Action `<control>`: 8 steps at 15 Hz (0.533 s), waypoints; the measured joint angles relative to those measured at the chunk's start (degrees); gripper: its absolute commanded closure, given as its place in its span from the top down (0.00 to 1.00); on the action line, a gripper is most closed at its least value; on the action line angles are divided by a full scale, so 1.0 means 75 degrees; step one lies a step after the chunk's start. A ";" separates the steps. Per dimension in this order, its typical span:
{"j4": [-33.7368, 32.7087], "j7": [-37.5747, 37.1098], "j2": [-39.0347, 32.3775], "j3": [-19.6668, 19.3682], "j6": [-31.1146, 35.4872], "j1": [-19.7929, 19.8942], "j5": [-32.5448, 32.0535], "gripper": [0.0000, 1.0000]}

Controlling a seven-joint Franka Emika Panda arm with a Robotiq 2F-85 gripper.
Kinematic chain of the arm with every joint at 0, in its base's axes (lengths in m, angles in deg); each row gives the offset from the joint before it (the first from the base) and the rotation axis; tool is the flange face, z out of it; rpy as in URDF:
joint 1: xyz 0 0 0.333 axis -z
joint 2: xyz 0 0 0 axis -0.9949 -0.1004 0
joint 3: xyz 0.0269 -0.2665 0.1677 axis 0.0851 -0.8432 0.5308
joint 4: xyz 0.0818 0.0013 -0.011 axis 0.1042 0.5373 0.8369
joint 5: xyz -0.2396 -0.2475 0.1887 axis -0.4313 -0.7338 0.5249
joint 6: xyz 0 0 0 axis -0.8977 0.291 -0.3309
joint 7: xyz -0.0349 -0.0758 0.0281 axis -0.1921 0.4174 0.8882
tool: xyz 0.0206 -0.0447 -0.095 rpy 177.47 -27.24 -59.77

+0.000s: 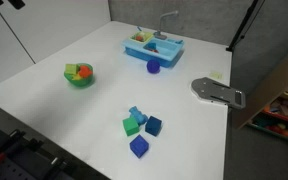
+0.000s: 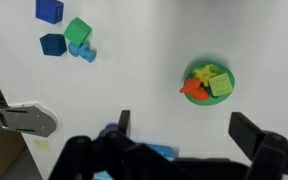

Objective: Remove the orange toy from the bowl and put it on the table

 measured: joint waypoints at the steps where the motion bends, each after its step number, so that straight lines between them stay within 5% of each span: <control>1: 0.0000 0.0000 0.0000 0.0000 0.0000 0.0000 0.0000 1.00; 8: -0.0199 0.0000 -0.0501 -0.0006 0.0236 -0.0003 0.0000 1.00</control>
